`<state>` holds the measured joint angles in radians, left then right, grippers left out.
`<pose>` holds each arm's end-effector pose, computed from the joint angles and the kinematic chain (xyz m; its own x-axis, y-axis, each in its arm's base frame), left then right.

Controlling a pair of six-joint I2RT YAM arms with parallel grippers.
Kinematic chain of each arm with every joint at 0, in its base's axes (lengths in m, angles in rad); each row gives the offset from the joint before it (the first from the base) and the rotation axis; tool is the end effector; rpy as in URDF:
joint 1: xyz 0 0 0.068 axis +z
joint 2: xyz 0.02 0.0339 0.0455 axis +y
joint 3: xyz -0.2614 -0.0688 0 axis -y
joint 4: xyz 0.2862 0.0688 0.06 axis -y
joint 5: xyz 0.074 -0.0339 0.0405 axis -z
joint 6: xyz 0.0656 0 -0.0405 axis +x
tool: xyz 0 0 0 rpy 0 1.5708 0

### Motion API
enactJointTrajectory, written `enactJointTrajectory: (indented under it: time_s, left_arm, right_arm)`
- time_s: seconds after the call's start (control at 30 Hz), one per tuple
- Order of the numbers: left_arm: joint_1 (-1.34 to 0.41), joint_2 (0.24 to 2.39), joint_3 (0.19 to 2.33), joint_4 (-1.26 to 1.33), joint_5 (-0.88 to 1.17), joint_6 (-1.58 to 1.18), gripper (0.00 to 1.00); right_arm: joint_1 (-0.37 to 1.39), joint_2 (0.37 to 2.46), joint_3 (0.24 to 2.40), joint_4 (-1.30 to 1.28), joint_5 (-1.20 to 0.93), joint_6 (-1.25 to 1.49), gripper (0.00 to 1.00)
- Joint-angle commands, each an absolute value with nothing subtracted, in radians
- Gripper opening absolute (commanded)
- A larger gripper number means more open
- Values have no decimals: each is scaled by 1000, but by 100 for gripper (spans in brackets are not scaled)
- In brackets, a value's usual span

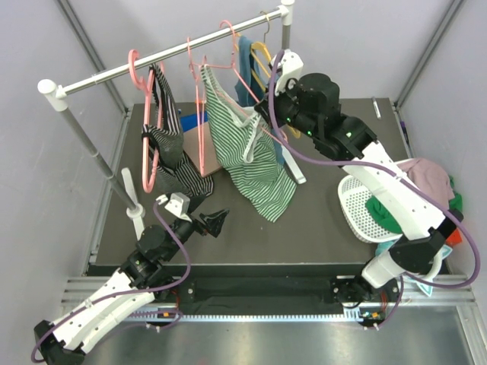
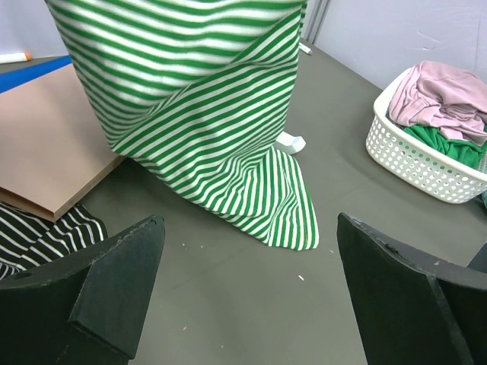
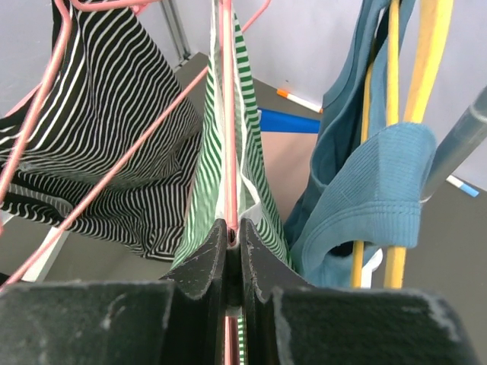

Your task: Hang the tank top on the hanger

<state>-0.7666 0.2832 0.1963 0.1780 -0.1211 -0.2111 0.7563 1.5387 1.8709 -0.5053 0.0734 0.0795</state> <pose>0.1480 -0.1316 0.2341 -0.0621 -0.2290 -0.9714 0.6023 0.7675 -0.2194 0.2942 0.2710 0.5008 -0.1751 -0.0563 -0.9829 -0.6199 0.7819 0.0656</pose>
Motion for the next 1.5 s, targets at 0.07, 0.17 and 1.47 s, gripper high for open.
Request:
enactJointTrajectory:
  time_s: [0.07,0.17,1.47]
  left_arm:
    - [-765,268,222,195,-130,-222,99]
    - [-765,267,222,190,-136,-224,99]
    - [-765,290,235,163,-302,-278,99]
  right_arm:
    - [745,1479,1818,-414,55,98,17]
    - [746,1467,1816,-417,51,97,37]
    - [753,707,546,-8,183,270,97]
